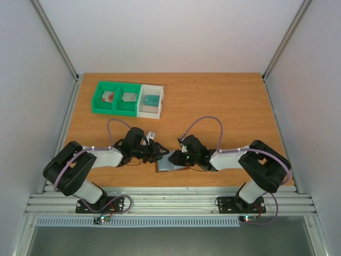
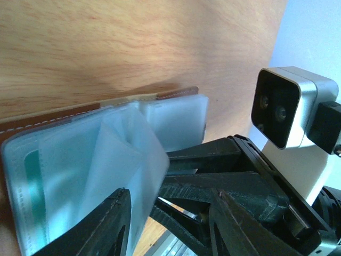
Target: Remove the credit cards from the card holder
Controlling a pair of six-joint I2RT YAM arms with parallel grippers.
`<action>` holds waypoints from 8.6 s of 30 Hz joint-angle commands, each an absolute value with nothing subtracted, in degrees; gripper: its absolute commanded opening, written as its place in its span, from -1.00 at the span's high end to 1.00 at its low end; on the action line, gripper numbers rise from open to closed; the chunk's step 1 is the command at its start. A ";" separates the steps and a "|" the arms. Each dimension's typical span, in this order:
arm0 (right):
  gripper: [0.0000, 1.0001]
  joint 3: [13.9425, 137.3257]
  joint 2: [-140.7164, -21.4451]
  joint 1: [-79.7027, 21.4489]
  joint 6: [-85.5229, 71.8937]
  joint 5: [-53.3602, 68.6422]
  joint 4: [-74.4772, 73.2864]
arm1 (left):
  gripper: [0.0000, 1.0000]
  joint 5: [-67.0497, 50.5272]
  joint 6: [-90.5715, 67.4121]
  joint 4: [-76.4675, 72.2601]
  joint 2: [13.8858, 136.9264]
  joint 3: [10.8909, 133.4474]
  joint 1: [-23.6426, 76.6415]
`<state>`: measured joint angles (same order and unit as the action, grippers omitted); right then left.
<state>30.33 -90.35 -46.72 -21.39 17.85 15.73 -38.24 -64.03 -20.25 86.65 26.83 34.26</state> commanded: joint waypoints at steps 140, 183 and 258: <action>0.85 26.19 -82.26 -45.88 -16.78 10.79 -2.11 | 0.03 -27.29 -56.38 -9.34 85.00 34.69 41.01; 0.85 25.95 -81.56 -45.89 -16.79 10.63 -2.13 | -0.01 -30.76 -59.84 -18.27 92.61 34.04 41.84; 0.51 29.09 -79.35 -45.71 -19.40 16.85 2.46 | 0.99 -24.90 -57.12 -12.01 88.50 28.48 42.06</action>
<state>27.07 -77.56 -45.80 -18.46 15.70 -1.56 -26.06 -58.94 -11.79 88.40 29.58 42.39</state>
